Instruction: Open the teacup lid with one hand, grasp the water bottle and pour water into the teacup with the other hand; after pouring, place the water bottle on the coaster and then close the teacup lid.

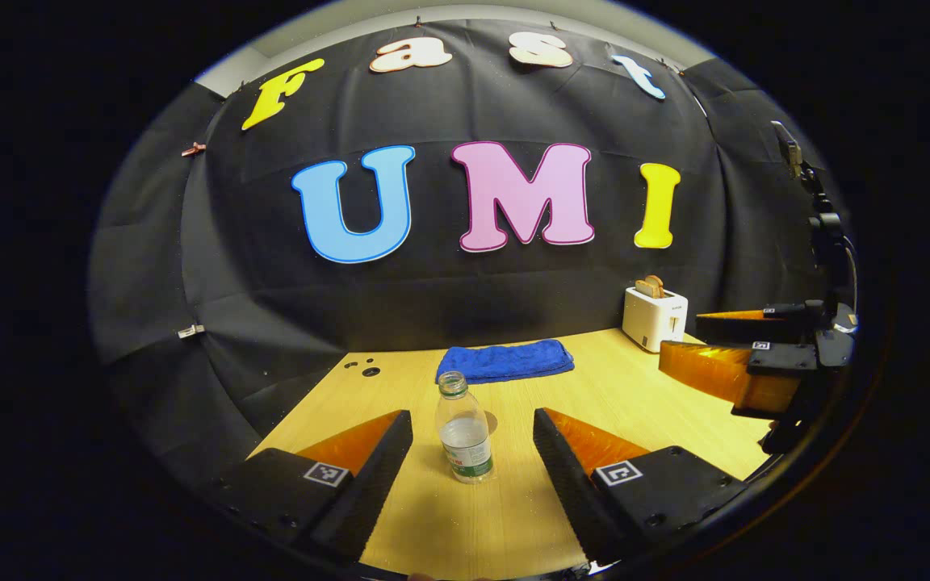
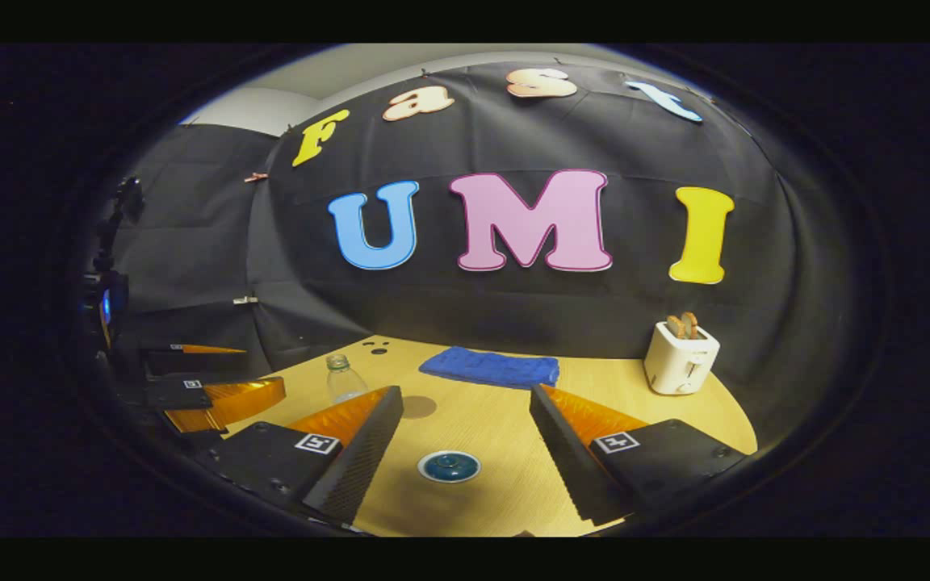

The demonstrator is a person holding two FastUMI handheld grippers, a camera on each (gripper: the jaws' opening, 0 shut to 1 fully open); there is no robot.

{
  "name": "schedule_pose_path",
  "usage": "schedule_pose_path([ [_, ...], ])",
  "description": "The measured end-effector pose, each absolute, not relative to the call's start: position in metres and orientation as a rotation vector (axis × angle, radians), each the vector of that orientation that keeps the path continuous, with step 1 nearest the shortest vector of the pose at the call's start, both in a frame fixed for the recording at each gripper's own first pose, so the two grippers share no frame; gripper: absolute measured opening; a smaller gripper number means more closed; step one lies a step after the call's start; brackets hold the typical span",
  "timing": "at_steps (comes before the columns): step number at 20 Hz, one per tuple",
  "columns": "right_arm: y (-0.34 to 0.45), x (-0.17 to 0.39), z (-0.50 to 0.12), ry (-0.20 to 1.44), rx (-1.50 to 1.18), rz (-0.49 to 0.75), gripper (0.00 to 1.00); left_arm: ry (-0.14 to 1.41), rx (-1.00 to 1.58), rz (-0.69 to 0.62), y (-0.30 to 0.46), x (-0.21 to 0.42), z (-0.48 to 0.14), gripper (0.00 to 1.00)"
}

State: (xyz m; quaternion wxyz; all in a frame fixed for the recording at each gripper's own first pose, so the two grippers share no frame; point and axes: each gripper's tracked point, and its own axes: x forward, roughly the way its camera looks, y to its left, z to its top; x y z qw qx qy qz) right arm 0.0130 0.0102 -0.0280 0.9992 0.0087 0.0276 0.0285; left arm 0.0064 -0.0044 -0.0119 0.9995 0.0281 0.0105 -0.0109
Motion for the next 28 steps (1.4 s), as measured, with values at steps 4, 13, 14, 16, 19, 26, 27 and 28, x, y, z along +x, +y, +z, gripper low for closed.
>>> schedule_pose_path([
  [4,0.014,0.023,-0.036,0.060,0.014,0.073,0.98,0.029,0.039,-0.016,-0.005,0.010,-0.017,0.96],
  [13,0.022,0.052,-0.091,0.117,-0.016,0.072,0.98,0.082,0.001,0.014,0.016,0.033,-0.053,0.97],
  [14,0.022,0.057,-0.099,0.124,-0.022,0.065,0.98,0.084,-0.005,0.009,0.018,0.038,-0.058,0.97],
  [16,0.021,0.069,-0.118,0.136,-0.033,0.057,0.98,0.091,-0.014,0.001,0.020,0.051,-0.071,0.97],
  [19,0.020,0.085,-0.153,0.167,-0.053,0.051,0.98,0.102,-0.025,-0.004,0.024,0.068,-0.092,0.97],
  [26,0.022,0.101,-0.205,0.202,-0.032,0.041,0.96,0.099,-0.051,-0.011,0.031,0.091,-0.125,0.97],
  [27,0.022,0.102,-0.205,0.196,-0.049,0.041,0.90,0.102,-0.049,-0.012,0.031,0.090,-0.129,0.97],
  [28,0.025,0.102,-0.206,0.191,-0.063,0.047,0.88,0.107,-0.046,-0.013,0.033,0.090,-0.133,0.97],
])
